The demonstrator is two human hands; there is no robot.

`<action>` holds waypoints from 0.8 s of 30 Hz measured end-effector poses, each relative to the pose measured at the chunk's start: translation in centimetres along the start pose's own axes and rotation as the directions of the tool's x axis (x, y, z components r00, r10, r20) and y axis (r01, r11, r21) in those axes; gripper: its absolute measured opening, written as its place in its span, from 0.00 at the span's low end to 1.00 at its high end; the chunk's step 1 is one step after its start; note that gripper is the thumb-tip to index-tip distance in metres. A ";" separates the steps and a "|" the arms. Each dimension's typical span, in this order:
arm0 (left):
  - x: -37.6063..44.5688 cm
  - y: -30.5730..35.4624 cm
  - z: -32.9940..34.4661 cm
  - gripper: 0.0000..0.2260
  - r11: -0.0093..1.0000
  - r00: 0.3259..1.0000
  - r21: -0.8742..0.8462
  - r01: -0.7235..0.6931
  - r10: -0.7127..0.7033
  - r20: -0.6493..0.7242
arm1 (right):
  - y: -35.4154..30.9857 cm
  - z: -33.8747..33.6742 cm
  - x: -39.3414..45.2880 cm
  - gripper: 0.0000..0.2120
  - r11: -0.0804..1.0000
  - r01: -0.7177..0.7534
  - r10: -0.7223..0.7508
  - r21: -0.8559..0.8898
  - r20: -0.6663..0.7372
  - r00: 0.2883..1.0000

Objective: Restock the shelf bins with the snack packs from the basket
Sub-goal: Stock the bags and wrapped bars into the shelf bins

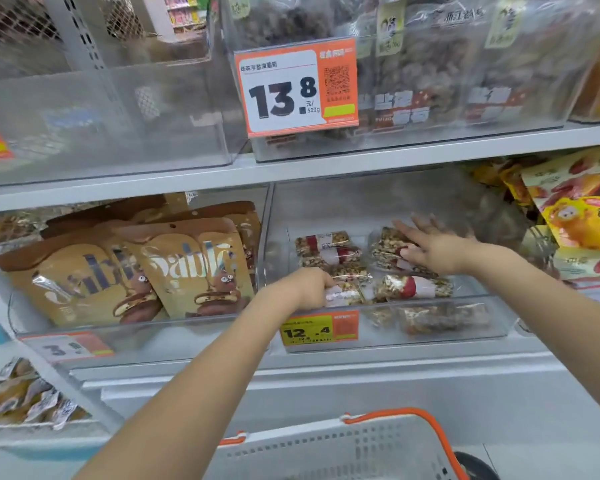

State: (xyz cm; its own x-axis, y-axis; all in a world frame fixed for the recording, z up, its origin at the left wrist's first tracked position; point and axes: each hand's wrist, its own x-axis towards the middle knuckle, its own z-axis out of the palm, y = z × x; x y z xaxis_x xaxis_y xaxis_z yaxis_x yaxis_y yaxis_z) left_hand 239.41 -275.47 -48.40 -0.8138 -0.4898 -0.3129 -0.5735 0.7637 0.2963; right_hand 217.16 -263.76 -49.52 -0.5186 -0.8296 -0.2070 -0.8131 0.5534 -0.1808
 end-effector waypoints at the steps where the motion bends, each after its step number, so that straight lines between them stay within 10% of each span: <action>1: -0.2 0.0 0.0 0.24 1.000 1.000 0.000 0.005 -0.005 -0.006 | -0.3 -0.5 -0.5 0.27 0.999 -0.005 0.008 -0.043 0.068 0.998; 6: -3.6 0.7 0.1 0.22 0.982 0.973 -0.160 -0.102 0.065 -0.223 | -2.2 -0.7 -2.9 0.23 0.997 0.075 -0.067 -0.017 0.299 0.952; 10: -8.7 -0.2 2.5 0.19 0.959 0.857 -0.029 -0.282 0.238 -0.457 | -3.2 1.2 -3.9 0.25 0.972 -0.093 0.084 -0.215 -0.050 0.995; 14: -13.7 -4.9 6.7 0.19 0.925 0.680 0.138 -0.355 0.357 -0.640 | -6.6 1.4 -7.8 0.26 0.989 0.067 0.012 0.134 -0.515 0.857; 17: -16.1 -8.5 12.3 0.18 0.964 0.784 0.042 -0.263 0.239 -0.573 | -10.3 4.4 -12.9 0.18 0.909 0.412 -0.203 0.070 -0.786 0.583; 19: -17.1 -10.3 16.2 0.18 0.993 0.923 -0.072 -0.096 0.062 -0.379 | -12.5 9.1 -16.3 0.14 0.850 0.525 -0.277 0.047 -0.808 0.520; 21: -17.5 -12.7 20.8 0.18 0.988 0.985 -0.129 0.089 -0.107 -0.136 | -14.0 14.8 -18.6 0.12 0.828 0.552 -0.321 0.099 -0.723 0.612; 24: -18.9 -16.8 28.4 0.24 0.944 0.948 -0.137 0.300 -0.279 0.153 | -15.3 23.6 -20.0 0.15 0.886 0.406 -0.371 0.222 -0.184 0.910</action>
State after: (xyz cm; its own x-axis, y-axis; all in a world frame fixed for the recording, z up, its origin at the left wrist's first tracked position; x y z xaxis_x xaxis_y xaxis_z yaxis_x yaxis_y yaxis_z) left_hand 267.11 -267.12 -73.06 -0.5972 -0.6131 -0.5172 -0.7984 0.5163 0.3099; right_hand 246.23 -253.83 -65.31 -0.2187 -0.9742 0.0555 -0.8725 0.1698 -0.4581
